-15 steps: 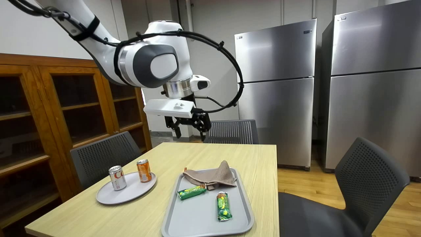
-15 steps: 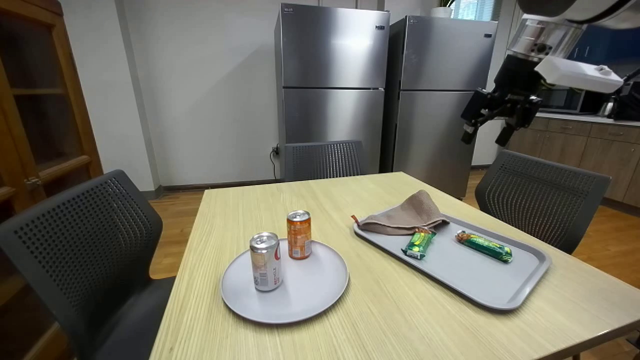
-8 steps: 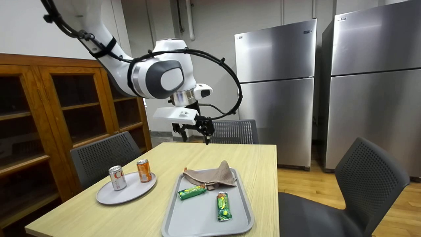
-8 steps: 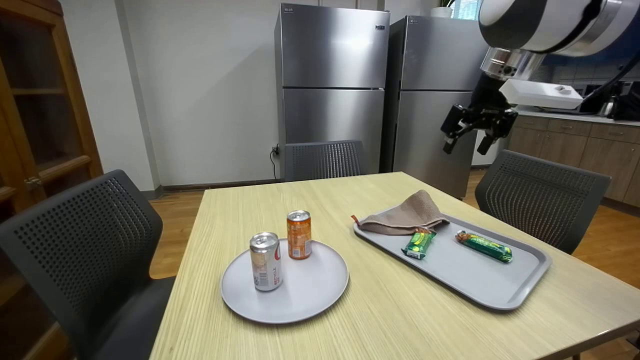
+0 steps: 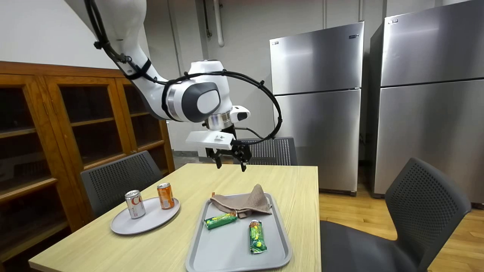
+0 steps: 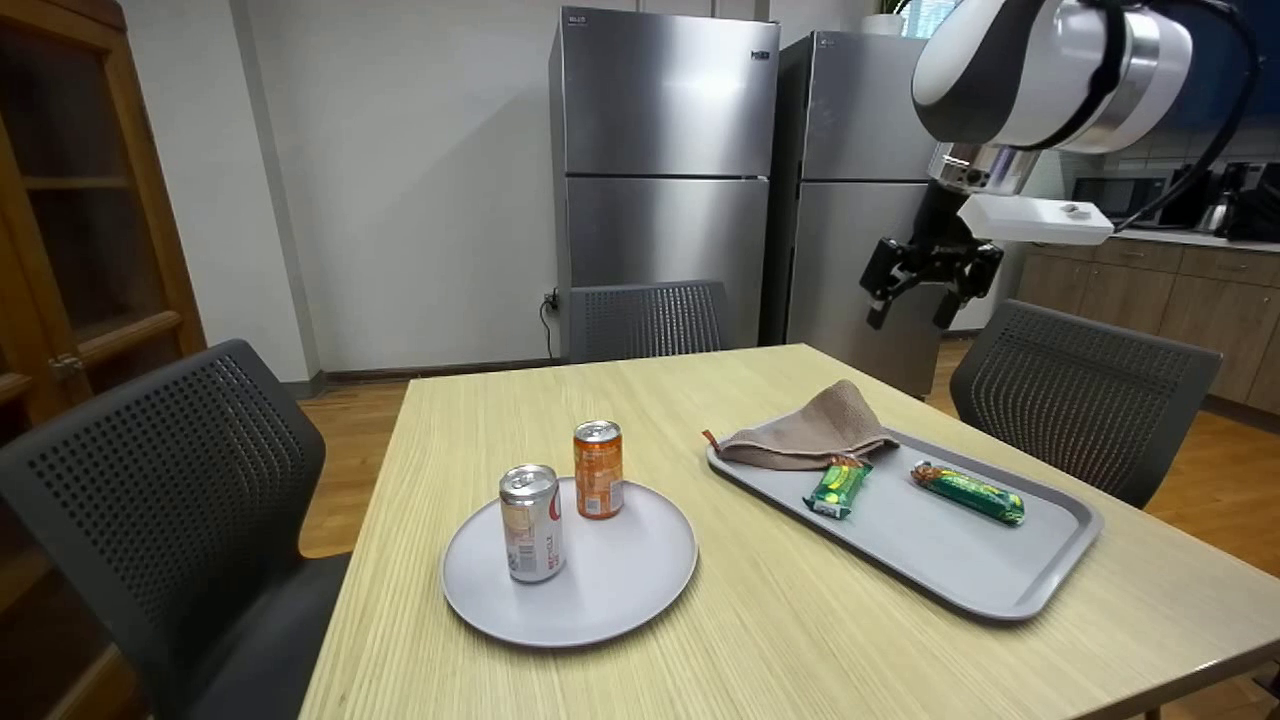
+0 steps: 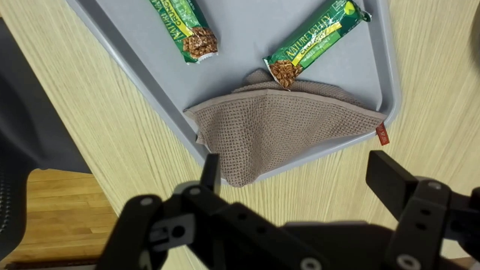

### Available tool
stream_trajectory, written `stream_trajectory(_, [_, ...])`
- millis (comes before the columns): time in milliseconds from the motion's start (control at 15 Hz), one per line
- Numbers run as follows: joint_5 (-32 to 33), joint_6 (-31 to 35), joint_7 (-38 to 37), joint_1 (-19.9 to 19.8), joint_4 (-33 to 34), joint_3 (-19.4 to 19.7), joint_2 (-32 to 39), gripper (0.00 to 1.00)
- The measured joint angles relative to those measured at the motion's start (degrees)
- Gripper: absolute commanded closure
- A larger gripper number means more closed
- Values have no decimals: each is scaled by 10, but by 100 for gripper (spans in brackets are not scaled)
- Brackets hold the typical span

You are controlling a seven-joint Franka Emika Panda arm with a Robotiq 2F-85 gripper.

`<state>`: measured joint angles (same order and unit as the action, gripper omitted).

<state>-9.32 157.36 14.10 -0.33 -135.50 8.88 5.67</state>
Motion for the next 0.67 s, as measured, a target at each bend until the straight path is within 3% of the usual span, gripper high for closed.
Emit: stream_trajectory(667, [0, 0, -8, -25, 80, -26, 107, 0])
